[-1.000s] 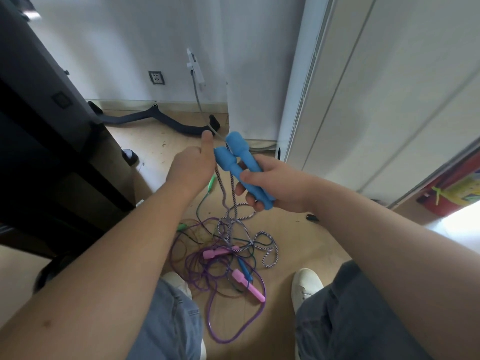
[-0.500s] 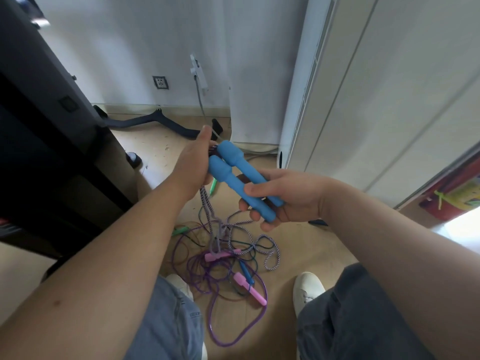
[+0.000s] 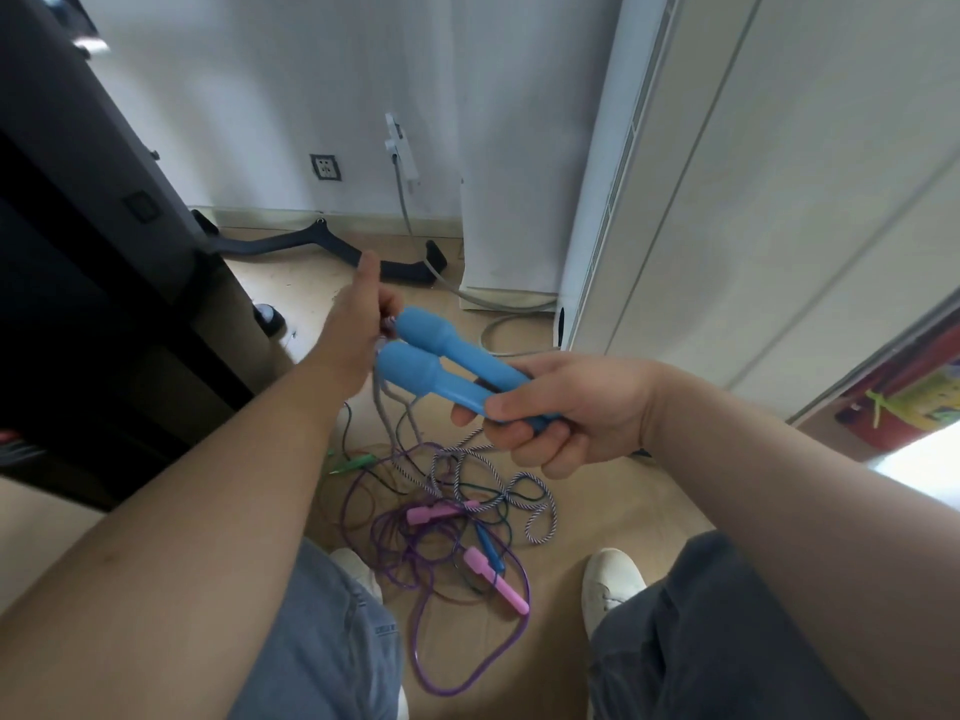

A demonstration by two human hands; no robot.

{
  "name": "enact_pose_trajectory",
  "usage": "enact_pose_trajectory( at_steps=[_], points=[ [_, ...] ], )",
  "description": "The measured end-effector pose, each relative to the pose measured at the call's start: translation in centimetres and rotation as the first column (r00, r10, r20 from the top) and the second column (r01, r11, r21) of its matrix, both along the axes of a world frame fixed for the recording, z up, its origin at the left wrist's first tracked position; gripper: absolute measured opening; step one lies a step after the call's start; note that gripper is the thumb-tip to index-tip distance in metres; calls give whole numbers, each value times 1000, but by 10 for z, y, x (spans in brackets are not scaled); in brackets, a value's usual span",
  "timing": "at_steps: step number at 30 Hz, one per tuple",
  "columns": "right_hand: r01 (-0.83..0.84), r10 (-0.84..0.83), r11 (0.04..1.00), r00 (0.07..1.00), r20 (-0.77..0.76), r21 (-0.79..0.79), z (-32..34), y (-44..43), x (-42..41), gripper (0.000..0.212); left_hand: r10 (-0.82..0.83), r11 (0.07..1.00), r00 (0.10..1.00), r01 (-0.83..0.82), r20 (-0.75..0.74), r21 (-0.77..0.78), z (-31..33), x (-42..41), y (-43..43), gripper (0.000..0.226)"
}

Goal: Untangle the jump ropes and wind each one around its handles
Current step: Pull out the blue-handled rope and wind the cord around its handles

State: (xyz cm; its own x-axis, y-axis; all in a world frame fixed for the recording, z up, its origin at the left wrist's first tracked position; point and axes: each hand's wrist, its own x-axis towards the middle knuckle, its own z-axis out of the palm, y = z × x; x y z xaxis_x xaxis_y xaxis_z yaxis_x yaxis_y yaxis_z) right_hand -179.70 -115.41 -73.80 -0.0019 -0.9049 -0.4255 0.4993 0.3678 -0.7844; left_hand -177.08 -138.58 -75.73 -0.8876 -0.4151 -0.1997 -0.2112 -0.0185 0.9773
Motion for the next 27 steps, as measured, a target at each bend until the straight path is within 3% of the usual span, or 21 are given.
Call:
enact_pose_trajectory(
  at_steps=[2,5,7,8,10,12,17,22,25,27],
  points=[
    [49,-51,997,998,-24,-51,0,-11,7,17,-23,996,997,16,76,93,-3,4,17,51],
    [249,-259,963,962,-89,-107,4,-27,13,10,-184,982,957,186,223,12,-14,7,51,36],
    [379,-383,922,860,-338,-83,2,-33,8,8,-172,975,926,209,337,-75,-17,7,70,25],
    [400,-376,913,758,-534,-75,1,-34,4,7,-190,949,897,272,399,-159,-18,7,77,22],
    [384,-225,922,446,-866,-41,-5,-33,-5,5,-175,820,854,402,490,-407,-19,6,77,27],
    [413,-29,910,165,-986,43,-14,-30,-16,9,-176,691,849,467,498,-552,-21,5,71,31],
    [527,253,822,2,-967,216,-39,-30,-26,16,-383,426,788,613,482,-665,-16,9,61,47],
    [474,541,752,-47,-840,458,-52,-17,-29,33,-566,118,693,604,447,-788,-5,11,48,46],
    [273,645,749,-90,-759,604,-60,-8,-22,32,-626,58,693,498,357,-865,8,12,38,47],
    [138,626,780,-146,-766,611,-64,-8,-13,30,-621,52,733,392,277,-919,12,11,32,53]
  ],
)
